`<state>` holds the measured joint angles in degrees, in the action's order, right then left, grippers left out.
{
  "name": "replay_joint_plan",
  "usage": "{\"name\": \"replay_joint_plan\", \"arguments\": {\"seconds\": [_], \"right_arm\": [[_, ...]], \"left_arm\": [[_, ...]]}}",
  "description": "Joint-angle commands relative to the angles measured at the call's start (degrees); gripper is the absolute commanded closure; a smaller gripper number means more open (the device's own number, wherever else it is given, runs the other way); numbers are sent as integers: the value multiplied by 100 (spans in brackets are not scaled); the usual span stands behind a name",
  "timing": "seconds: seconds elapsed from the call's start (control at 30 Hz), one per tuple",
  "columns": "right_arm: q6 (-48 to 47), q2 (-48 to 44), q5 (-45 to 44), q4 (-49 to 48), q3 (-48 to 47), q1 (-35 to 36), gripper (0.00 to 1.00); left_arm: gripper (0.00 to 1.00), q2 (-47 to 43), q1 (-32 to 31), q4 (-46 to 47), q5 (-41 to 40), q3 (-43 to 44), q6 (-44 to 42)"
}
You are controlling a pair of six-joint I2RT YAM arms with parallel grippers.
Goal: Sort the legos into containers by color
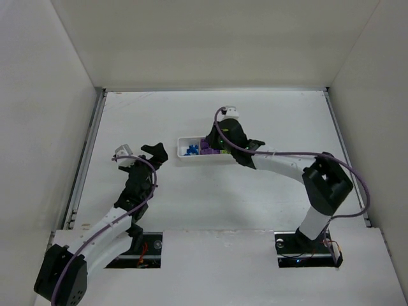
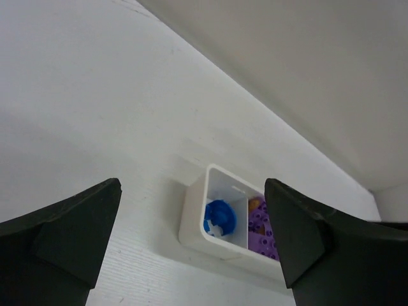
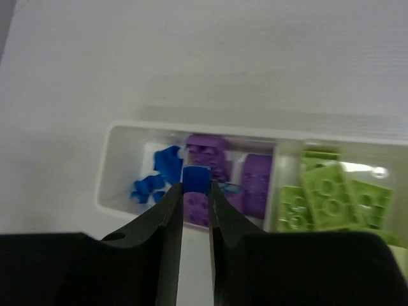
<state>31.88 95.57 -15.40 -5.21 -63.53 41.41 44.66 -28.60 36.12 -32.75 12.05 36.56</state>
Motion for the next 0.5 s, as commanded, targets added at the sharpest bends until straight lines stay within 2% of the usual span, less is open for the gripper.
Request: {"name": "replay_joint_plan", "arguments": {"seconds": [0.0,0.27,0.3,0.47], "right_arm": [[450,496,432,-665,-546,266,77],[679,1315,599,-683,-1144,627,74],[705,1376,625,-692,-1179,636,72],[653,1237,485,-692,-1189,689,48]], "left_arm": [[0,-169,315,-8,-267,-168,527],[0,217,685,-26,-161,-247,888],[0,279,694,-26,-126,-239,914],[0,499,676,18,-56,-168,915]]}}
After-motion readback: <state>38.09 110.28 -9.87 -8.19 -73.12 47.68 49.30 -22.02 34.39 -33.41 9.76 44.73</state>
